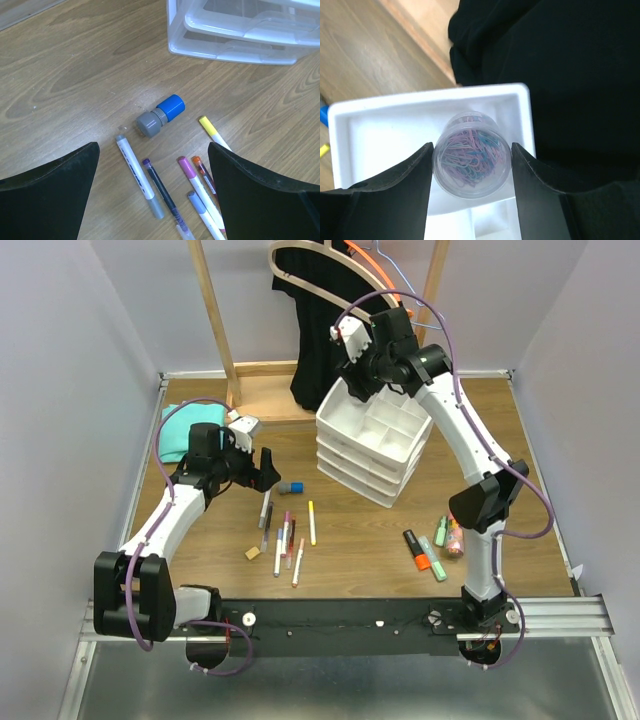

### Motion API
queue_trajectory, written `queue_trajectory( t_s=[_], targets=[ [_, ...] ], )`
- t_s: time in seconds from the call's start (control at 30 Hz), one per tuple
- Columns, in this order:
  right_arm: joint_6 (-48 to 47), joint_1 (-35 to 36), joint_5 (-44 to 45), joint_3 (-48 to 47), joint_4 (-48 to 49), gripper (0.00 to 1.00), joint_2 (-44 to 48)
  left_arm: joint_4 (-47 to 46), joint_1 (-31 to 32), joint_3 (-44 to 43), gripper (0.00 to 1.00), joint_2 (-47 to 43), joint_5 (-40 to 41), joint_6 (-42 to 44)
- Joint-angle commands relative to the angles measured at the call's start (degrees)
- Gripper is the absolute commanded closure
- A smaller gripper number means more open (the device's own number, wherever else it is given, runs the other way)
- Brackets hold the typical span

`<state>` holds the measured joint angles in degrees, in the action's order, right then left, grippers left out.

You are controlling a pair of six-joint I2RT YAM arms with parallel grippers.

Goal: Sort the stationery into containers
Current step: Place the stationery in the storage box.

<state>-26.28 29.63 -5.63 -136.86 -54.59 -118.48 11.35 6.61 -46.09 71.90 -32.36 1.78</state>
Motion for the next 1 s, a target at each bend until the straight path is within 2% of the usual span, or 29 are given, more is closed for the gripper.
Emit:
queue_trajectory(
  t_s=[0.0, 0.07, 0.13, 0.17, 0.2, 0.27, 0.3, 0.43, 0.47, 0.5, 0.73, 0.83, 0.93, 0.97],
  targets=[
    [-0.44, 0.34, 1.23, -0.68, -4.30, 0.95, -1.75, -2.21, -0.46, 0.38, 0.01, 0.17, -0.51, -1.17],
    [-0.17, 0.26, 1.32, -1.48, -4.56, 0.95, -2.98, -1.95, -0.46, 0.03, 0.01, 0.35, -0.42, -0.90],
    [0.00, 0.34, 1.58, -1.13, -3.78, 0.91, -3.17, -1.60, -0.37, -0.06, 0.01, 0.43, -0.34, -0.73],
    [0.61, 0.43, 2.46, -0.52, -2.47, 0.84, -3.08, -1.69, -0.46, -0.06, 0.01, 0.52, -0.34, -0.73],
    [1.05, 0.26, 2.99, -0.25, -1.84, 0.63, -2.90, -1.69, -0.46, -0.06, 0.01, 0.44, -0.25, -0.81],
    [1.58, 0.34, 3.78, -0.08, -0.70, 0.48, -2.55, -1.60, -0.37, 0.03, 0.01, 0.44, -0.42, -0.81],
    [1.85, 0.34, 3.87, -0.08, -0.43, 0.32, -2.11, -1.51, -0.46, 0.12, 0.01, 0.35, -0.60, -0.90],
    [2.81, 0.34, 3.79, -0.17, -0.52, 0.18, -0.71, -1.68, -0.46, 0.56, 0.01, 0.08, -0.77, -1.08],
    [3.25, 0.34, 3.26, -0.08, -0.43, 0.18, -0.27, -1.77, -0.46, 0.73, 0.01, 0.00, -0.86, -1.25],
    [3.60, 0.43, 2.82, -0.08, -0.52, 0.10, 0.17, -1.86, -0.46, 0.82, 0.01, -0.09, -0.95, -1.34],
    [6.33, 0.34, -1.04, 1.06, -1.22, 0.09, 6.93, -2.13, -0.37, 0.73, 0.01, -0.97, -1.48, -1.52],
    [6.51, 0.34, -1.93, 6.41, -2.28, 0.09, 13.95, -1.60, -0.02, 0.73, 0.01, -1.76, -1.39, -1.52],
    [11.67, 0.26, 3.76, 14.67, -4.38, 0.09, 22.30, -0.64, 0.33, 0.73, 0.01, -3.25, -0.51, -0.82],
    [13.87, 0.26, 8.57, 16.52, -6.48, 0.09, 24.59, -0.46, 0.51, 0.99, 0.01, -3.60, -0.25, -0.55]
  ],
)
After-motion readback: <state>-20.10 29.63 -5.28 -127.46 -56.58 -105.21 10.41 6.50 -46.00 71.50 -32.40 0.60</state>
